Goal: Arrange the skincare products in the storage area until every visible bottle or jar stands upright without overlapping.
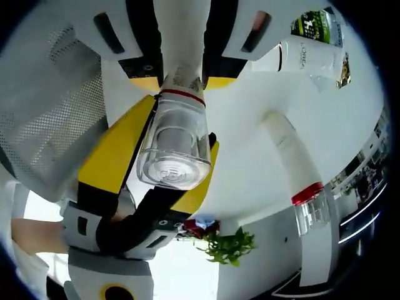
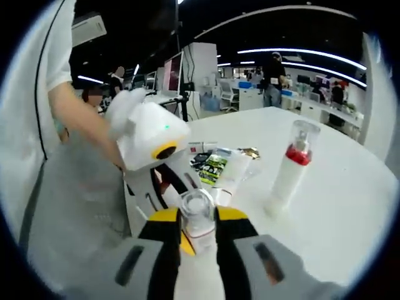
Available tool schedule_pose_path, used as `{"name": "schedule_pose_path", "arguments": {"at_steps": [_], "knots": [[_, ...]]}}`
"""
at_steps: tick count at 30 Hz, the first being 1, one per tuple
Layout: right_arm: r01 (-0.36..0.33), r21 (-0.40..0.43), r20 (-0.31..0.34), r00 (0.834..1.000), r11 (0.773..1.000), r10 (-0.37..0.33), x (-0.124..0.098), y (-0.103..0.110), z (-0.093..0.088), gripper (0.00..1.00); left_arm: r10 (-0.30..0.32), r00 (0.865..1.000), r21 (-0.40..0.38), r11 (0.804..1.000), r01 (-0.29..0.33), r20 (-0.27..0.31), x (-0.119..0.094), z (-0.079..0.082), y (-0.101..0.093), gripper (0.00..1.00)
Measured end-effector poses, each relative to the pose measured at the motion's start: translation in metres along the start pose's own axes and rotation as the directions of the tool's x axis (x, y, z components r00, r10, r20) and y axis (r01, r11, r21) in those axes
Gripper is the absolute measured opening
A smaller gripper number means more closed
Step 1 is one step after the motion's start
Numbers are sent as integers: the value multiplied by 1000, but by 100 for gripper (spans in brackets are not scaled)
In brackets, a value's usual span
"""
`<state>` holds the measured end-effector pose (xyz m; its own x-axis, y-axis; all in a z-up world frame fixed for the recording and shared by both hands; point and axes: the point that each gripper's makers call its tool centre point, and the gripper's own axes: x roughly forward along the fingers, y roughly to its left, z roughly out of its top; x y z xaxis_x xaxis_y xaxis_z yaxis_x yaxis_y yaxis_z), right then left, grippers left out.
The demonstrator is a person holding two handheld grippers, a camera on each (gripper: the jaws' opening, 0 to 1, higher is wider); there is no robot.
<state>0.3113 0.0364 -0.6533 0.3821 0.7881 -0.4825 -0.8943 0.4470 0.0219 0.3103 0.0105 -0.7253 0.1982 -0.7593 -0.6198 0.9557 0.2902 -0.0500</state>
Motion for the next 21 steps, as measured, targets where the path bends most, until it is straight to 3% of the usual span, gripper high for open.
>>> {"name": "schedule_pose_path", "arguments": {"at_steps": [7,14,21], "knots": [[2,8,-7,1000,1000,-2,0,-2,0,20,8,1000,23,1000,-8,2,-7,6,5,29],[0,7,-11,1000,1000,0,1,-5,0,20,-23,1000,70,997,23,-4,-12,10,1,18],[-2,9,-11,1000,1000,2,2,-11,1,20,-28,1000,79,996,28,-6,-9,12,6,18]]}}
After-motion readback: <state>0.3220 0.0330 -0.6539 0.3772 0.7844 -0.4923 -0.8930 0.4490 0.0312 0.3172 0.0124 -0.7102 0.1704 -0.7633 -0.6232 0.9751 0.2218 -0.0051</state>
